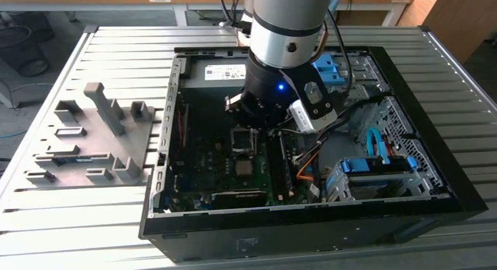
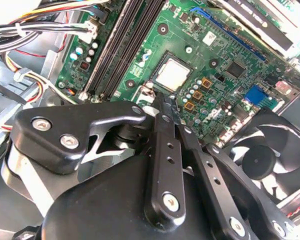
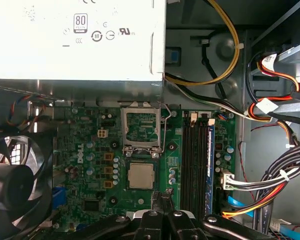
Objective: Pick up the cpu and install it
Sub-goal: 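Close the cpu cover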
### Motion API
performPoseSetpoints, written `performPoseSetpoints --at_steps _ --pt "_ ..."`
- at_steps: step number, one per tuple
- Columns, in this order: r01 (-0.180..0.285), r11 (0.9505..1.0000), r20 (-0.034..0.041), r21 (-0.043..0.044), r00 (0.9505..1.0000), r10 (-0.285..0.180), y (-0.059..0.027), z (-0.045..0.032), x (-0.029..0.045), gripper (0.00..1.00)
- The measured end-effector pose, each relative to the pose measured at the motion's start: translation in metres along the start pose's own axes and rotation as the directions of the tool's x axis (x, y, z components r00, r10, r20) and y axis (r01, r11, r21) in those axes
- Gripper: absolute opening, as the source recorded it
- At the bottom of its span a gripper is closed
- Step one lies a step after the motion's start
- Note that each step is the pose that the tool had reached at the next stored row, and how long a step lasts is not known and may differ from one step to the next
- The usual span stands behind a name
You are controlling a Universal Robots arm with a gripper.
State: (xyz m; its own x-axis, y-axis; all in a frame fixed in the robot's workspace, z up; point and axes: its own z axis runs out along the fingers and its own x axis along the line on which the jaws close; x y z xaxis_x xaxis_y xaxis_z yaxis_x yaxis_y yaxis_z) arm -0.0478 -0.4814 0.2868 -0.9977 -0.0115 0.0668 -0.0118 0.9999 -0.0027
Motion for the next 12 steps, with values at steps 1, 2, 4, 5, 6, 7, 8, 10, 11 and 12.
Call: performPoseSetpoints --at_steps 1,2,4,5,6,7,8,10,11,12 --pt "0.000 1.0000 0.0000 0.0000 1.0000 0.000 0.0000 0.0000 0.0000 0.10" --pt "0.000 1.0000 0.0000 0.0000 1.0000 0.000 0.0000 0.0000 0.0000 0.10" --pt "0.000 1.0000 0.0000 -0.0001 1.0000 0.000 0.0000 0.0000 0.0000 0.10" --pt "0.000 1.0000 0.0002 0.0000 1.0000 0.000 0.0000 -0.0001 0.0000 0.10" --pt "0.000 1.0000 0.0056 0.0001 1.0000 0.000 0.0000 0.0001 0.0000 0.10" --pt "0.000 1.0000 0.0153 0.0004 0.9999 0.000 -0.0001 0.0002 0.0000 0.10" --pt "0.000 1.0000 0.0271 0.0003 0.9996 0.000 -0.0001 0.0003 0.0000 0.10" --pt "0.000 1.0000 0.0529 0.0000 0.9986 0.000 0.0000 0.0007 0.0000 0.10" --pt "0.000 1.0000 0.0652 0.0001 0.9979 0.000 0.0000 0.0009 0.0000 0.10" --pt "0.000 1.0000 0.0768 0.0002 0.9970 0.000 0.0000 0.0011 -0.0001 0.10"
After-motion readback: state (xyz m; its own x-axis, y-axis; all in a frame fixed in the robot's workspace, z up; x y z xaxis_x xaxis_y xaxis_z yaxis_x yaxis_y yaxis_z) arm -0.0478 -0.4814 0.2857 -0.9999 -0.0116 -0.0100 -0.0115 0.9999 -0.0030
